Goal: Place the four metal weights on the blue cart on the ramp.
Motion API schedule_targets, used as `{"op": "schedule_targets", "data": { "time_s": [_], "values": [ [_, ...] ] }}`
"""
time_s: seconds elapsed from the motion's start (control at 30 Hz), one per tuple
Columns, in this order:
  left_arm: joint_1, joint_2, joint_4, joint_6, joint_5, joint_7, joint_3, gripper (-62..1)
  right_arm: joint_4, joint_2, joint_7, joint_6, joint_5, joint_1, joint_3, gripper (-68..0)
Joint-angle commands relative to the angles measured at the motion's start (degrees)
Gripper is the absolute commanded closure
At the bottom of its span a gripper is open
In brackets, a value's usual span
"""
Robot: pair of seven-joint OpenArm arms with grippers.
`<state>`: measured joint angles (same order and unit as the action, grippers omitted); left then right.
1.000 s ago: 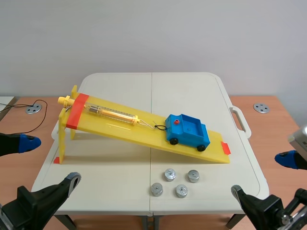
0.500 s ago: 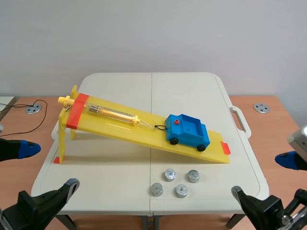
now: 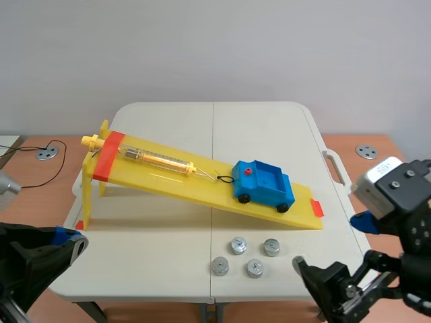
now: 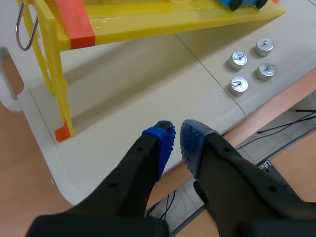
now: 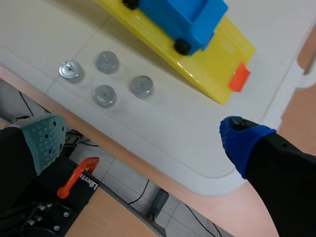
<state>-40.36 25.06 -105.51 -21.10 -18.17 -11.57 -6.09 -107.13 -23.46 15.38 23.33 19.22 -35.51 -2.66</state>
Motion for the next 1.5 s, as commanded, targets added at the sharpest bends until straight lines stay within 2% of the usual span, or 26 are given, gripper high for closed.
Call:
{"op": "schedule_targets", "data": {
  "time_s": [0.0, 0.03, 0.17, 0.23, 0.37, 0.53, 0.67, 0.77, 0.83, 1.1, 1.17, 1.47],
  "values": [
    [0.7, -0.7, -4.2, -1.1, -1.5, 5.7, -0.9, -4.3, -2.9, -0.3, -5.3, 0.7, 0.2, 2.4, -1.1, -59.5],
    [0.7, -0.8, -4.2, -1.1, -1.1, 5.6, -0.9, -2.7, -2.9, 0.0, -5.2, 0.7, 0.2, 2.7, -1.9, -57.1],
    [1.6, -1.3, -4.1, -1.1, 2.3, 4.4, -0.9, -2.7, -2.3, 1.8, -5.0, 0.7, 0.2, 4.3, -4.7, -46.5],
    [2.0, -1.6, -3.9, -1.1, 2.8, 4.3, -0.8, -2.7, -1.3, 3.0, -4.7, 0.7, 0.2, 5.4, -6.0, -43.3],
    [2.5, -2.5, -3.8, -1.2, 2.8, 4.0, -0.7, -2.7, 1.3, 5.5, -1.2, 0.7, -0.4, 8.1, -7.9, -42.3],
    [3.1, -3.3, -3.0, -1.2, 2.8, 4.0, -0.6, -2.7, 4.2, 8.5, -0.9, 0.6, -3.5, 11.1, -10.6, -42.3],
    [3.7, -3.3, -2.2, -1.2, 2.8, 4.0, -0.3, -2.7, 6.4, 10.9, -1.4, 0.1, -6.9, 13.7, -13.2, -39.3],
    [4.1, -3.3, -1.9, -1.2, 2.8, 4.0, -0.3, -2.7, 8.3, 12.7, -1.6, -2.4, -8.5, 15.4, -15.1, -39.1],
    [4.4, -3.3, -1.8, -1.2, 2.8, 4.0, -0.3, -2.7, 9.9, 13.9, -1.6, -4.2, -9.9, 16.6, -16.3, -36.2],
    [4.4, -3.3, -1.7, -1.2, 2.8, 4.0, -0.3, -2.7, 14.9, 17.5, -3.9, -7.5, -15.0, 20.6, -20.8, -35.7],
    [4.4, -3.3, -1.7, -1.2, 2.8, 4.0, -0.3, -2.7, 15.9, 18.1, -4.4, -7.8, -15.8, 21.3, -21.8, -35.7],
    [4.4, -3.5, -1.7, -1.2, 2.8, 4.0, -0.3, -2.7, 22.5, 20.3, -6.9, -12.0, -18.7, 24.9, -25.5, -34.7]
  ]
}}
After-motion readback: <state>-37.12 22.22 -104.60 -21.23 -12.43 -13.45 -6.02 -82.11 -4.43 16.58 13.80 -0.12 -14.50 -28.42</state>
